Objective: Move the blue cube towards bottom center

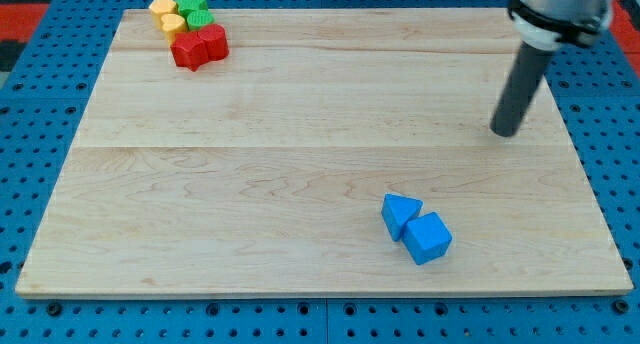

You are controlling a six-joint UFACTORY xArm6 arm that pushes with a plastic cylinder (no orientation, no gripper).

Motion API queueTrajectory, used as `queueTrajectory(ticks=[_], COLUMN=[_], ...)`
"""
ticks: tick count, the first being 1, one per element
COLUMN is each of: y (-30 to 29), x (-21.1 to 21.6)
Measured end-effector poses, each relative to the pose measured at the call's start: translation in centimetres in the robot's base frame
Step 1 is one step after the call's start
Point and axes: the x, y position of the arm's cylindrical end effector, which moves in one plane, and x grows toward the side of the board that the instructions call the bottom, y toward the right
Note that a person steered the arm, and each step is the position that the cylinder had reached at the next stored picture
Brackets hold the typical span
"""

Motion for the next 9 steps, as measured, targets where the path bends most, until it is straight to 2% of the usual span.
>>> queueTrajectory(ticks=[1, 2, 4, 5, 9], y=[0.3, 0.2, -0.1, -3.7, -17.0], x=[3.3, 3.4, 12.7, 14.3, 14.3])
